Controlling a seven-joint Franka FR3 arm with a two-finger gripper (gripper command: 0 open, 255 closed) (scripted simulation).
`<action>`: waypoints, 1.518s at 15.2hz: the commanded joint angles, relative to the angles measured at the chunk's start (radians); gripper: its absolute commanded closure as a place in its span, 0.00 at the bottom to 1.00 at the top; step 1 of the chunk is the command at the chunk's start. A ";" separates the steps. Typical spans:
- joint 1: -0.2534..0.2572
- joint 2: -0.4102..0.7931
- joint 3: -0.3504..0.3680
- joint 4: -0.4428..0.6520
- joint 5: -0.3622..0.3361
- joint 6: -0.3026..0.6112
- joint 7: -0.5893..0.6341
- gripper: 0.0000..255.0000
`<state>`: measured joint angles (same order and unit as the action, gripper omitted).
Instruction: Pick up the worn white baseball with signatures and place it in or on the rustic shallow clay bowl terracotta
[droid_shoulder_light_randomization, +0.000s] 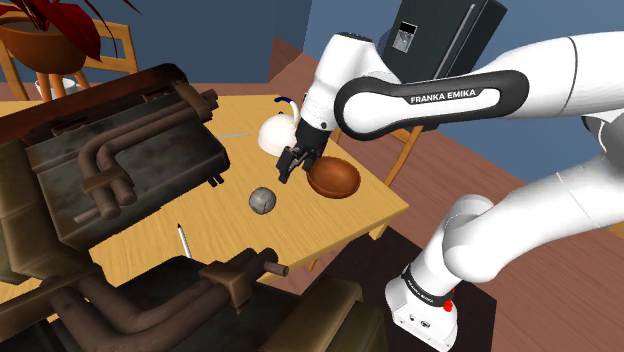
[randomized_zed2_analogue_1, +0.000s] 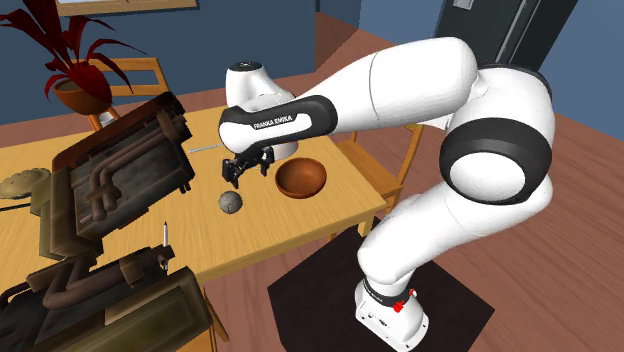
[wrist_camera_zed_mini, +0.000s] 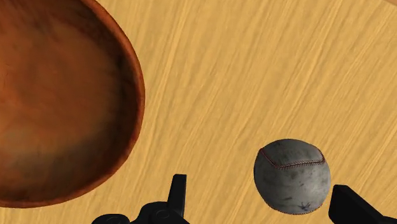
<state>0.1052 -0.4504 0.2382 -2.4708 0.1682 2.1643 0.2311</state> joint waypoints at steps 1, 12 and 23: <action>0.002 0.068 0.028 0.027 0.003 0.054 0.038 0.00; 0.002 0.269 0.098 0.055 -0.027 0.245 0.135 0.00; 0.002 0.275 0.099 0.053 -0.029 0.253 0.136 1.00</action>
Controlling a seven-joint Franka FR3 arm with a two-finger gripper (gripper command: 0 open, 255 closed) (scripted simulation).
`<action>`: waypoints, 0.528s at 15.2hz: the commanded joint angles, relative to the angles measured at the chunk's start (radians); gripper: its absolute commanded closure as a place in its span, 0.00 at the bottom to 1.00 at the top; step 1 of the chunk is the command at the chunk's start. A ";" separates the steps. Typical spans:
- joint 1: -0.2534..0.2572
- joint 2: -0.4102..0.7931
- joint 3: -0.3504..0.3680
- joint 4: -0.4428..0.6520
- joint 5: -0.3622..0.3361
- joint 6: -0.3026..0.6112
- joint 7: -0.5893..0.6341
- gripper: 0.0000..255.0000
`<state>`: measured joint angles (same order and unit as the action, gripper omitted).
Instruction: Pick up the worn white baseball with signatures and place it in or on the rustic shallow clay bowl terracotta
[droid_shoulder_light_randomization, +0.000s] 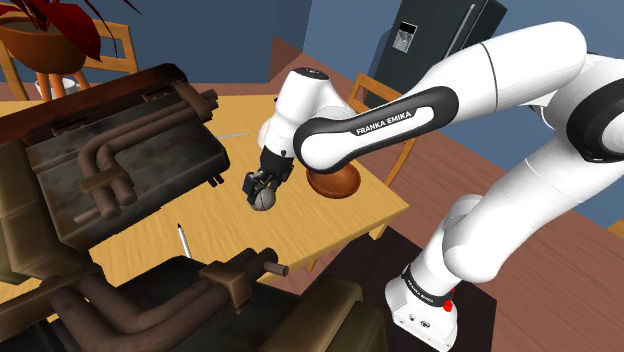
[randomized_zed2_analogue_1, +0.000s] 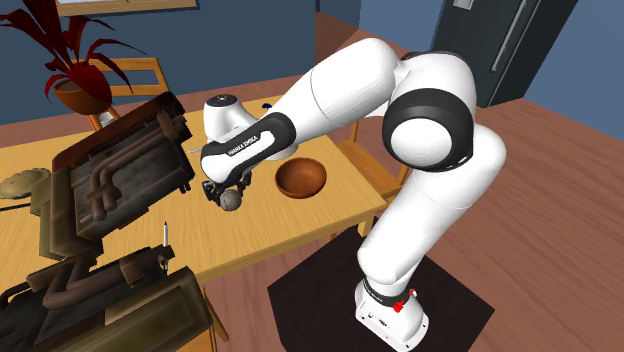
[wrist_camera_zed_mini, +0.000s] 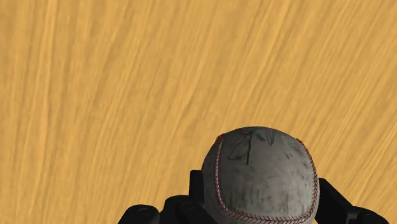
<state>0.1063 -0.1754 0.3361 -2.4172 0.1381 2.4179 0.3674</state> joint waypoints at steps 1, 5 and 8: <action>0.001 0.001 0.001 0.000 0.001 0.000 0.000 1.00; 0.001 0.001 0.001 0.000 0.001 0.000 0.000 1.00; 0.001 -0.008 -0.001 0.006 0.003 -0.015 -0.001 1.00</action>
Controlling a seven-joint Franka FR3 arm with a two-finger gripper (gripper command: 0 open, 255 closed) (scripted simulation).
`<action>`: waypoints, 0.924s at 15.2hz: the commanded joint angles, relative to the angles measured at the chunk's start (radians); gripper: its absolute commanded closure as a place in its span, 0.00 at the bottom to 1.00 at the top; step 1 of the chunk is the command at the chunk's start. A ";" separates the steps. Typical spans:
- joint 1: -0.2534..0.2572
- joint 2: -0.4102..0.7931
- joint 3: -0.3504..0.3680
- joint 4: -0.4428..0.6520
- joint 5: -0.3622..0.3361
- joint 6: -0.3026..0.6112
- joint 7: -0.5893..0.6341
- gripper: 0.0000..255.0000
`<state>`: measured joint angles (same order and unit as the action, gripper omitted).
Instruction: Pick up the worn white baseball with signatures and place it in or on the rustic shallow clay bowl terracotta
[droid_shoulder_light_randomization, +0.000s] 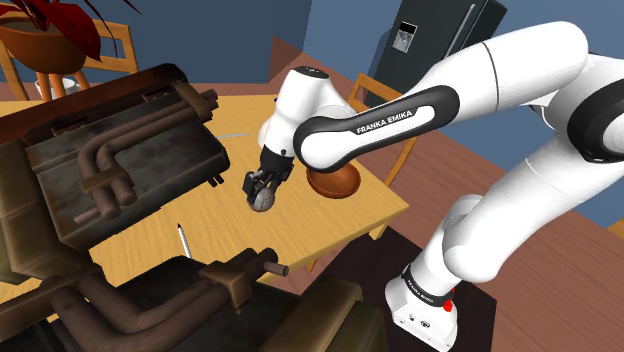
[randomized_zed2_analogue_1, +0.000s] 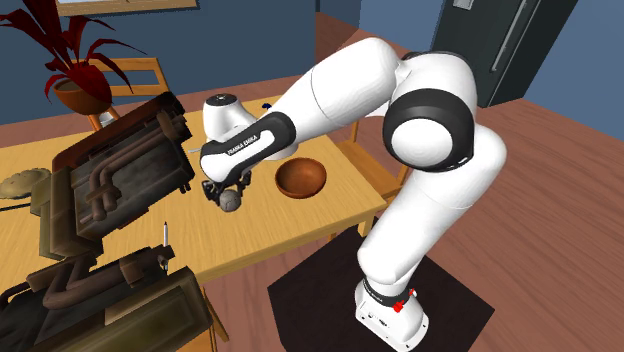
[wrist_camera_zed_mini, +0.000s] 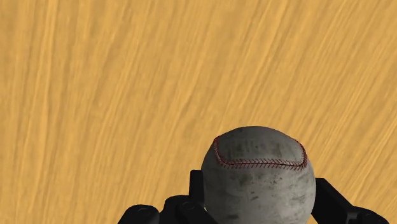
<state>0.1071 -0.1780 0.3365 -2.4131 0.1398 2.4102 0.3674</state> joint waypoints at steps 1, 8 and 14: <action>0.000 -0.013 -0.002 0.009 0.003 -0.022 -0.002 1.00; 0.001 -0.061 -0.012 0.062 0.010 -0.123 -0.006 1.00; 0.000 -0.093 -0.020 0.117 0.012 -0.208 -0.006 1.00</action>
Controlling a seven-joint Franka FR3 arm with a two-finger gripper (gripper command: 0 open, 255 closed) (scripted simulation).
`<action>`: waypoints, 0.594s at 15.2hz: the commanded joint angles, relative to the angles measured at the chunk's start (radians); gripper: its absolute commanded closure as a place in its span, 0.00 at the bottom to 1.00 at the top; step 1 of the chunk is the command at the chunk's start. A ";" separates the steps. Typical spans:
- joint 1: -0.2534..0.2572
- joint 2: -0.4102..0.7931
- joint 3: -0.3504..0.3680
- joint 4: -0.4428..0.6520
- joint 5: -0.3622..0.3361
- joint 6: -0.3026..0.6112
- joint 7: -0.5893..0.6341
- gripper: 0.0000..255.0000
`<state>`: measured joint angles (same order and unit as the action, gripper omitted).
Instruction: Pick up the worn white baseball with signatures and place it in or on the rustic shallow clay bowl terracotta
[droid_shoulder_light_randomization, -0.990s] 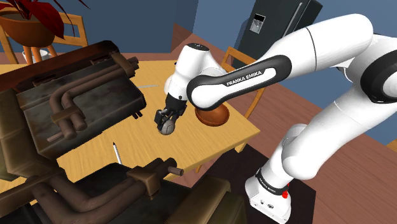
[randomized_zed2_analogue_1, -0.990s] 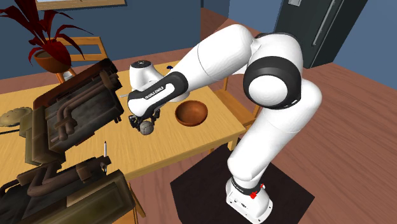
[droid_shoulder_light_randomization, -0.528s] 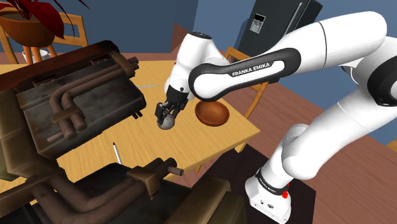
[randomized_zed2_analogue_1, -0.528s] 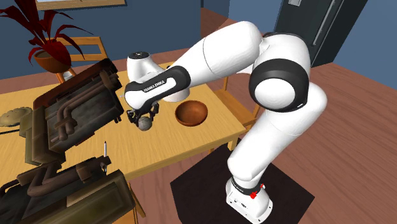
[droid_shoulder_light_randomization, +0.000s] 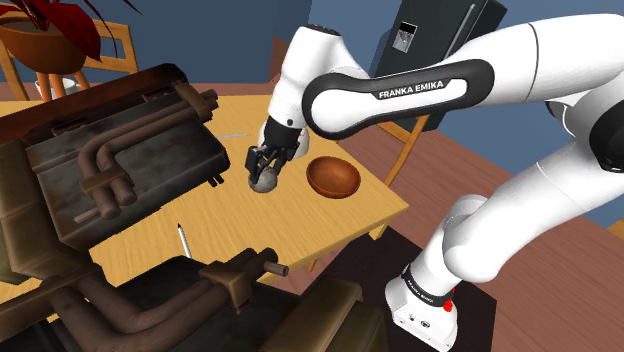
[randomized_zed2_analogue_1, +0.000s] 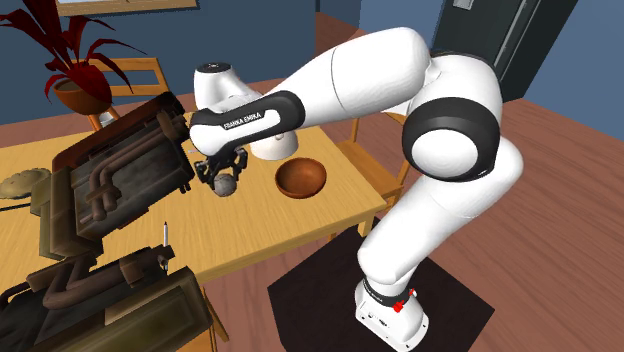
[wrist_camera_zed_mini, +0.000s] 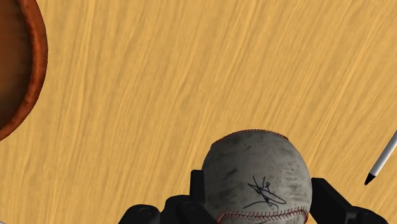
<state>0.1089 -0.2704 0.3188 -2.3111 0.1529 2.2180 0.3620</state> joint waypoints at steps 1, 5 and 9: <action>-0.002 -0.005 -0.003 0.024 -0.002 -0.029 -0.001 1.00; -0.003 -0.019 -0.008 0.065 -0.002 -0.085 0.000 1.00; -0.004 -0.031 -0.013 0.109 -0.003 -0.140 0.002 1.00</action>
<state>0.1049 -0.2973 0.3066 -2.2142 0.1497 2.0944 0.3621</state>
